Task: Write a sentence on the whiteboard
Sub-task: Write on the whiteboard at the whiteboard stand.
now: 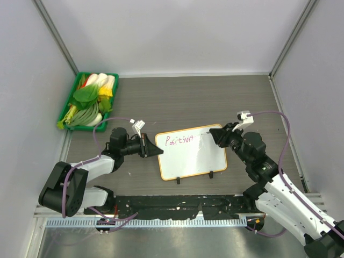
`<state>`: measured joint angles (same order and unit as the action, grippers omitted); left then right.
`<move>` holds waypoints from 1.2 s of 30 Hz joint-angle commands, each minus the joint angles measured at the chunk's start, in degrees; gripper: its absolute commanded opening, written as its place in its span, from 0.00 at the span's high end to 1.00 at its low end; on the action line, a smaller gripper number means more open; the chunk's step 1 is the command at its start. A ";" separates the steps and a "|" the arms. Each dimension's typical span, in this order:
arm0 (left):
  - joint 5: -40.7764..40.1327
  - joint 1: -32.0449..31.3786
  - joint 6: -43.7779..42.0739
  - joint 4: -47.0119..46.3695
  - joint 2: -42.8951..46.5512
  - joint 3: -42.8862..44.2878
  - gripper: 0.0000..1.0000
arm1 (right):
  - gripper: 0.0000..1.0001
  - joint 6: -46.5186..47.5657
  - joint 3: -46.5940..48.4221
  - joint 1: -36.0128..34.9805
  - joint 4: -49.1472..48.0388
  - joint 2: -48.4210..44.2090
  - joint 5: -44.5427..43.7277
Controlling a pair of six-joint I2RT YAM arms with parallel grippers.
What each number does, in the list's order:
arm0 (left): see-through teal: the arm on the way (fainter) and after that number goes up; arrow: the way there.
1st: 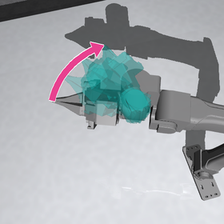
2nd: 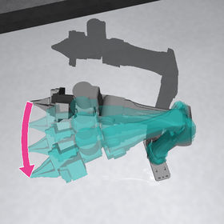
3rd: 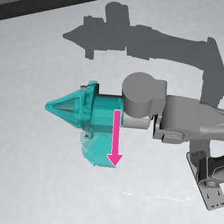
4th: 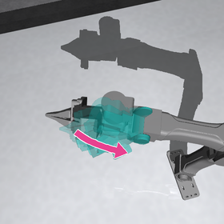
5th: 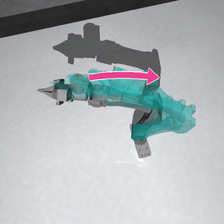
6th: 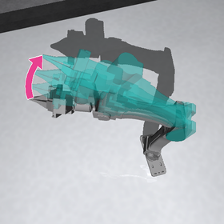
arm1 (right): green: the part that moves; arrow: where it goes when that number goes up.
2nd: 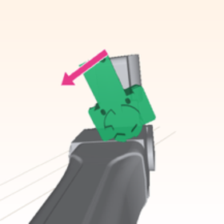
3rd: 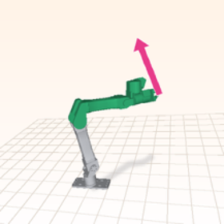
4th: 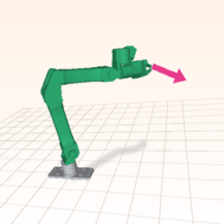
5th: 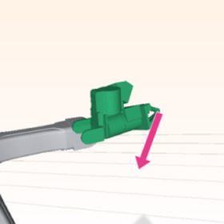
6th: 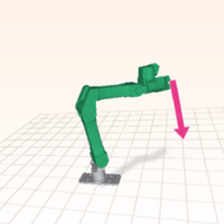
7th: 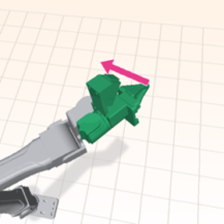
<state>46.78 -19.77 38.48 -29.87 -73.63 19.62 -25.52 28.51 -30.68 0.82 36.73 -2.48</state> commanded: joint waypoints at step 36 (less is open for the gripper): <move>-5.21 -0.01 -4.03 3.68 -1.96 0.25 1.00 | 0.99 2.58 -3.73 0.09 -6.36 1.94 -6.75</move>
<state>46.81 -19.75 38.50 -29.93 -73.93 19.70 -22.65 25.54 -30.63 -2.48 39.27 -7.03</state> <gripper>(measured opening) 0.136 0.234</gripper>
